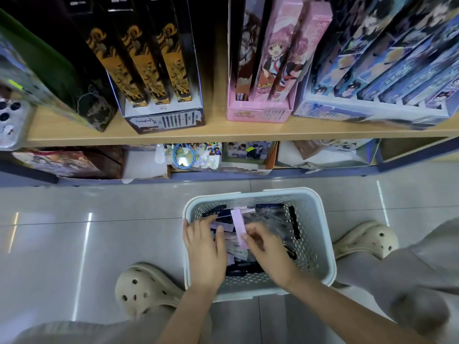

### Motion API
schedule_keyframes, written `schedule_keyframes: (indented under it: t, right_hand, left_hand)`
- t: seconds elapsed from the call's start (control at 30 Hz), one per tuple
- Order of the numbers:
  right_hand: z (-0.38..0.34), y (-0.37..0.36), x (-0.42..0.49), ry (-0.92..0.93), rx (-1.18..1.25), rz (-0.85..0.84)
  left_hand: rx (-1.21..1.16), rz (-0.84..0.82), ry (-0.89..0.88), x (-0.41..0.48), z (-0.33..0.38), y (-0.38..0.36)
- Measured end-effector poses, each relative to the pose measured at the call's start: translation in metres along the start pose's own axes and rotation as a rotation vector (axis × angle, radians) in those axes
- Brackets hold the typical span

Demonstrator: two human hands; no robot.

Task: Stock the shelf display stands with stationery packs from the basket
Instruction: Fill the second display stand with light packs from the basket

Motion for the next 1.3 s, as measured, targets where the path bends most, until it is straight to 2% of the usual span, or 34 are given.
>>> schedule_keyframes:
  t: [0.13,0.3,0.4,0.5,0.67,0.8,1.07,1.3]
  right_hand:
    - [-0.020,0.002,-0.013,0.043,0.121,0.058]
    - [-0.027,-0.004,-0.018,0.065,0.130,0.081]
    - [-0.012,0.003,-0.013,0.044,0.063,0.062]
    - [0.028,0.026,0.011,-0.042,-0.139,0.125]
    - [0.079,0.021,0.044,-0.157,-0.406,-0.078]
    - [0.094,0.006,0.053,-0.188,-0.558,-0.195]
    - [0.090,-0.010,0.053,-0.164,-0.717,-0.323]
    - [0.099,-0.005,0.060,-0.153,-0.724,-0.390]
  left_hand:
    - [-0.188,-0.060,0.105,-0.001,0.003,-0.001]
    - [-0.335,-0.164,0.274,-0.010,0.011,-0.016]
    - [-0.410,-0.145,0.426,-0.007,-0.001,-0.021]
    - [-0.431,-0.093,0.488,-0.001,-0.011,-0.015]
    - [-0.465,-0.066,0.570,-0.004,-0.022,-0.016]
    - [-0.435,-0.091,0.552,-0.008,-0.021,-0.021]
    - [-0.381,-0.124,0.562,-0.009,-0.022,-0.026]
    - [-0.374,-0.125,0.568,-0.010,-0.022,-0.025]
Point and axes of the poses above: each hand's wrist, its own x-axis towards the middle knuckle, its own y-axis out of the back of the hand, z = x × y, the point moved 9 cm from there along x, towards the middle knuckle, and after that the axes turned 9 degrees about z, right-handed, at the moved point
